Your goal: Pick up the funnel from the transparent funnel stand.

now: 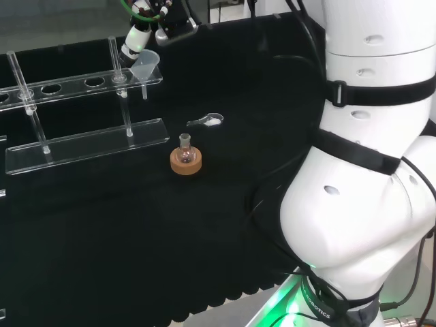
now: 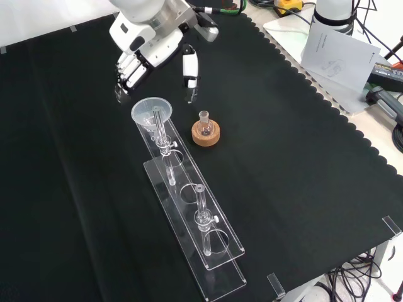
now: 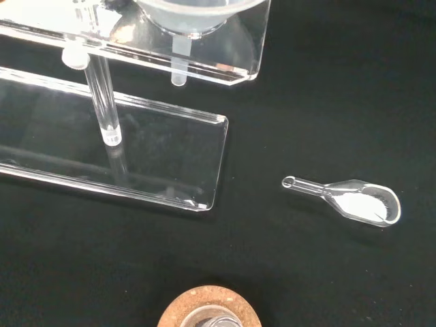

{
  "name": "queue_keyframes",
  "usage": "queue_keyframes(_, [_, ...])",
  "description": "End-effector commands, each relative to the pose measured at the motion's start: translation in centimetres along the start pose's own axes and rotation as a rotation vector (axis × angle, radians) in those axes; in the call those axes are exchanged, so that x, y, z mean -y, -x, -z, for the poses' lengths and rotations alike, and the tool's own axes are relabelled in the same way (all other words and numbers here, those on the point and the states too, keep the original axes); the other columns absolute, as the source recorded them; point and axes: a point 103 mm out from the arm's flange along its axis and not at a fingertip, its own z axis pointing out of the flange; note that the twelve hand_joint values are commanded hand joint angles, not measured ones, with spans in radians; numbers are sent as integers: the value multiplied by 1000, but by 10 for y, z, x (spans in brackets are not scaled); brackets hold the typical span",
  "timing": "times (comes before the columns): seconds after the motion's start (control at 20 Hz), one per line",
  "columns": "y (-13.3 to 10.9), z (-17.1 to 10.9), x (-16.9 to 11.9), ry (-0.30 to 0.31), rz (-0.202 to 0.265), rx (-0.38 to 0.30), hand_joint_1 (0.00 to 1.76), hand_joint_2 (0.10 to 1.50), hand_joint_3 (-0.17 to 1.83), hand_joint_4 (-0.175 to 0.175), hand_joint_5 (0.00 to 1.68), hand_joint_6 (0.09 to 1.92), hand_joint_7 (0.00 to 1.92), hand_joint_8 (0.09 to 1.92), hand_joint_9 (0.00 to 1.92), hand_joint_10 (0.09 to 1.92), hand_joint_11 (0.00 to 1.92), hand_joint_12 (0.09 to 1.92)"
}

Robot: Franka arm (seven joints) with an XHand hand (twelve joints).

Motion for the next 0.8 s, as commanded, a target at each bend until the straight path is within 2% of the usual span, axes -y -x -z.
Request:
queue_keyframes(0.05, [-4,-11,-17,-43,24,15,548,720,114,27,117,87,0,439,121,828,278,1514])
queue_keyframes(0.8, [-9,-29,-35,-76,29,11,550,720,112,32,106,87,0,417,110,854,289,1527])
